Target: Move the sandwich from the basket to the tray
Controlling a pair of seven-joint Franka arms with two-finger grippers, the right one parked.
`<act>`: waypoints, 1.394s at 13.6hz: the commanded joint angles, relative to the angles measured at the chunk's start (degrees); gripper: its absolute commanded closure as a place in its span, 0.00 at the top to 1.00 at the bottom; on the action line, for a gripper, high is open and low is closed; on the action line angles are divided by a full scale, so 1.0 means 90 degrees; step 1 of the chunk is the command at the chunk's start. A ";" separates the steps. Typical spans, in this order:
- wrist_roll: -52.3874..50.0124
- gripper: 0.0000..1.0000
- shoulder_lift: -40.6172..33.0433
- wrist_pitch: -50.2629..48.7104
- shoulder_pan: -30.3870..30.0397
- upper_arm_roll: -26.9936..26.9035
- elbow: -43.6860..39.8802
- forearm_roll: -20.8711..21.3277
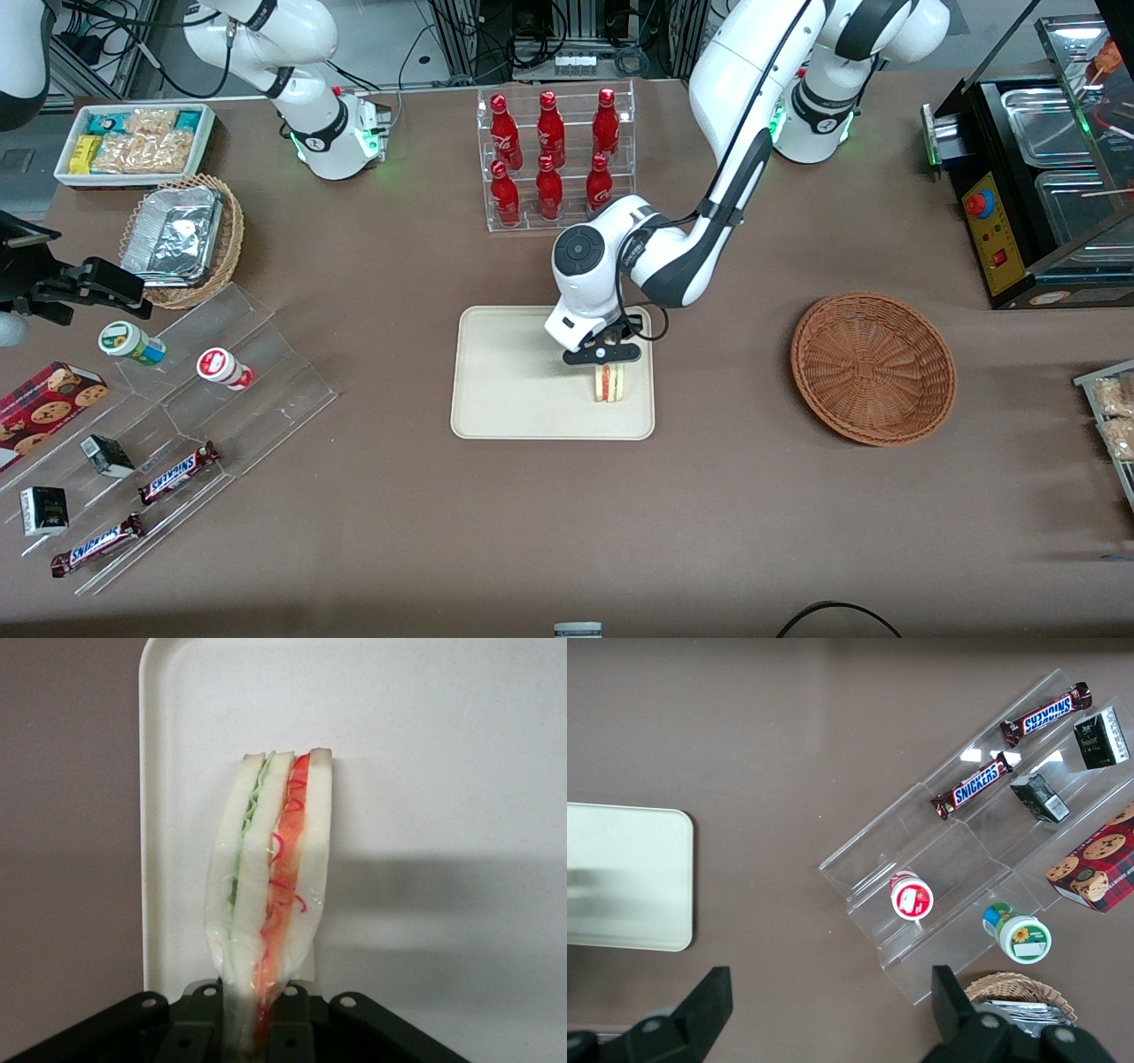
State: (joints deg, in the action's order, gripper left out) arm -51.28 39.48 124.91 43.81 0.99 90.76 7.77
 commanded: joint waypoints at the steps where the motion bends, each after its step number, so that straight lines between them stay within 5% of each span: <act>1: -0.0015 0.83 0.0144 0.0027 -0.0005 -0.0021 -0.0211 0.0123; 2: 0.0005 1.00 0.0115 0.0018 -0.0024 -0.0022 -0.0211 0.0114; 8: -0.0170 1.00 -0.0752 -0.0829 -0.0150 -0.0022 -0.0250 0.0045; 19: 0.0033 1.00 -0.3203 -0.3106 -0.1478 -0.0022 -0.0192 -0.0120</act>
State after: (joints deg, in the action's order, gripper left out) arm -52.00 15.13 99.42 32.73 0.33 86.96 7.72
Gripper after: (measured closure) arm 0.000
